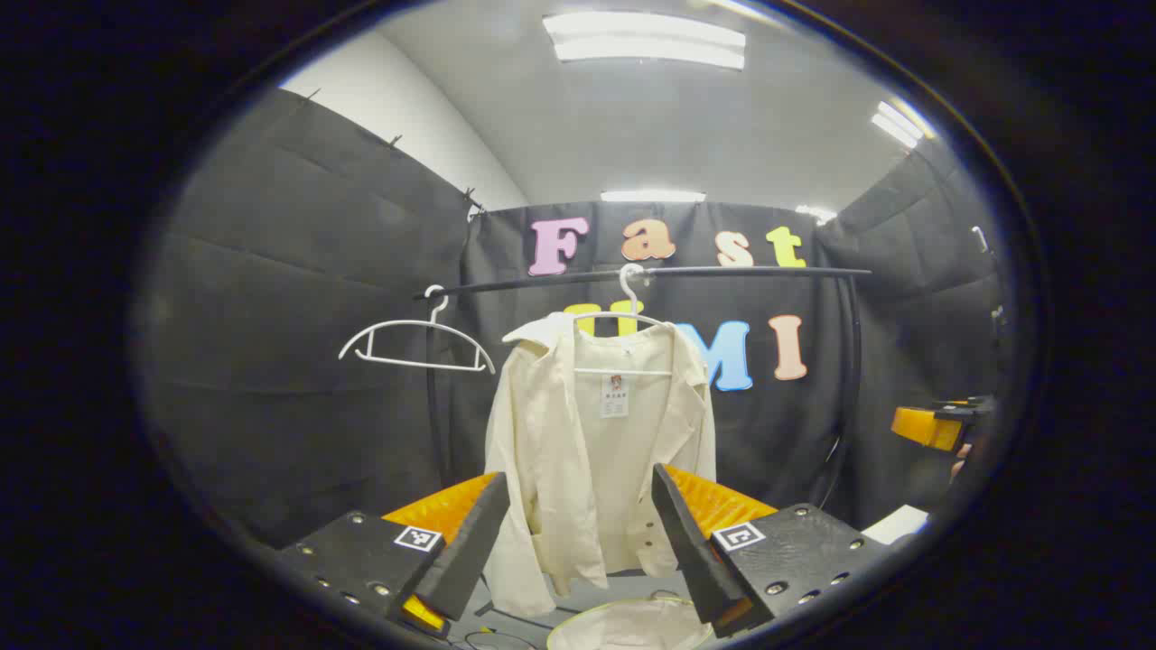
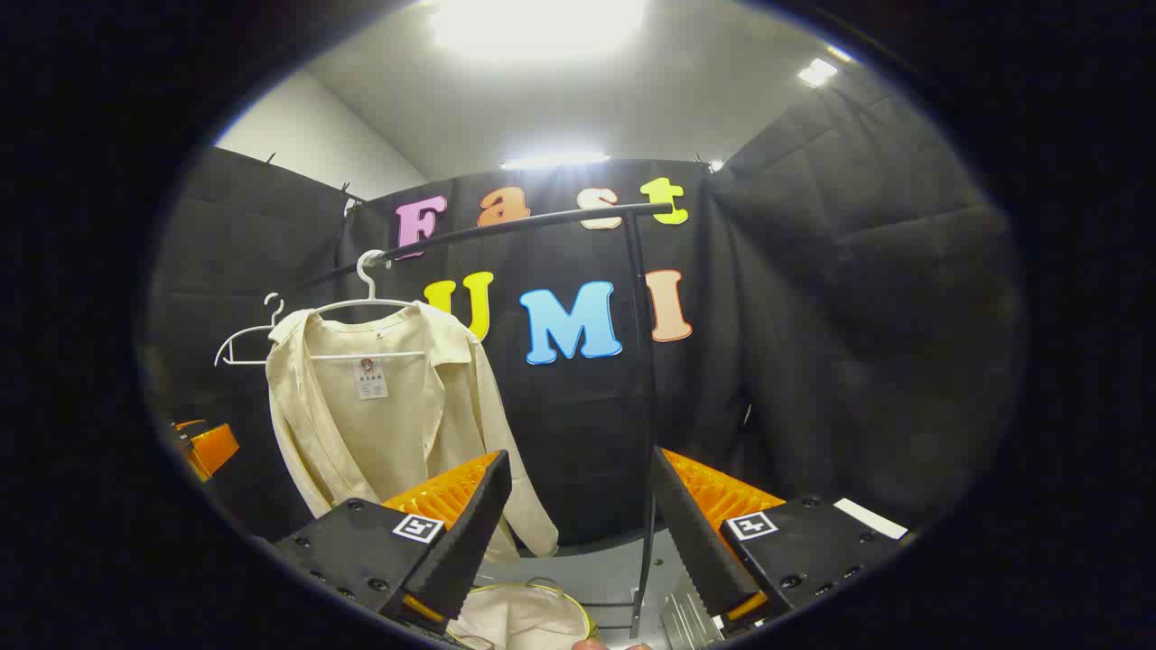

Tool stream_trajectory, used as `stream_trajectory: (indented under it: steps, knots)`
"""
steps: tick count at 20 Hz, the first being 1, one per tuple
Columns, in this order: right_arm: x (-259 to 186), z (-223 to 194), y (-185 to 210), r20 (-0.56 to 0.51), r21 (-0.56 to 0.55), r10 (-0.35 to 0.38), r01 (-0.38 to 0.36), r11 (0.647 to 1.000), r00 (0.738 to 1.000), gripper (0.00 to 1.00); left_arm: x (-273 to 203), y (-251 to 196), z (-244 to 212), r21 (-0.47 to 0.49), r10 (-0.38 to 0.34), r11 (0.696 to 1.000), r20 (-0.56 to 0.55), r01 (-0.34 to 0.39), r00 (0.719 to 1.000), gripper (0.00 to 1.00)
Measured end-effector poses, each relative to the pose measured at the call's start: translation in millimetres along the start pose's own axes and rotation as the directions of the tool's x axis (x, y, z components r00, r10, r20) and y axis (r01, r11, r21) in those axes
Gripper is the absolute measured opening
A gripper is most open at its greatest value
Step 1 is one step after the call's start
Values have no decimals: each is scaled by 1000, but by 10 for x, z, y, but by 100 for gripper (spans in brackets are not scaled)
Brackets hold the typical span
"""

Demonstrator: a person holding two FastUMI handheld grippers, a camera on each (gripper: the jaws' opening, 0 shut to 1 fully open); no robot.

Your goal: Grasp the clothes on the hanger with both hands and then place them into the laundry hamper below.

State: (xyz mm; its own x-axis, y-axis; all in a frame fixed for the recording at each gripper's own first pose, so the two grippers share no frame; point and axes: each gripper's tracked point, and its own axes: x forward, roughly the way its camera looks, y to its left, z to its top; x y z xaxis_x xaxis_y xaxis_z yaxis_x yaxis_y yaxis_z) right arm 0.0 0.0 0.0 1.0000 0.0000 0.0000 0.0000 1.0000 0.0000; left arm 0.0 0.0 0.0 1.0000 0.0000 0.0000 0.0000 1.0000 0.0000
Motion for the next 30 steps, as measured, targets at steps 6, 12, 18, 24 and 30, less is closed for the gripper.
stream_trajectory:
  steps: [6, 12, 18, 24, 30]
  knots:
    - [-35, -81, 64, -15, -7, 9, -9, 1000, 1000, 98, -174, 72, -68, -7, 14, 1000, -25, -14, 1000, 92]
    - [2, -105, 202, -23, -10, 32, -32, 999, 999, 98, -167, 183, -33, -3, 30, 1000, -27, -30, 999, 92]
    - [89, -86, 346, -42, -14, 46, -47, 999, 998, 98, -70, 252, -1, 0, 49, 999, -31, -49, 998, 92]
    - [313, -52, 305, -47, -30, 46, -48, 998, 998, 98, 441, 302, 198, -51, 86, 995, -14, -87, 996, 92]
    - [830, -187, 250, -77, -41, 62, -65, 997, 995, 98, 1050, 249, 347, -8, 126, 992, -5, -126, 992, 93]
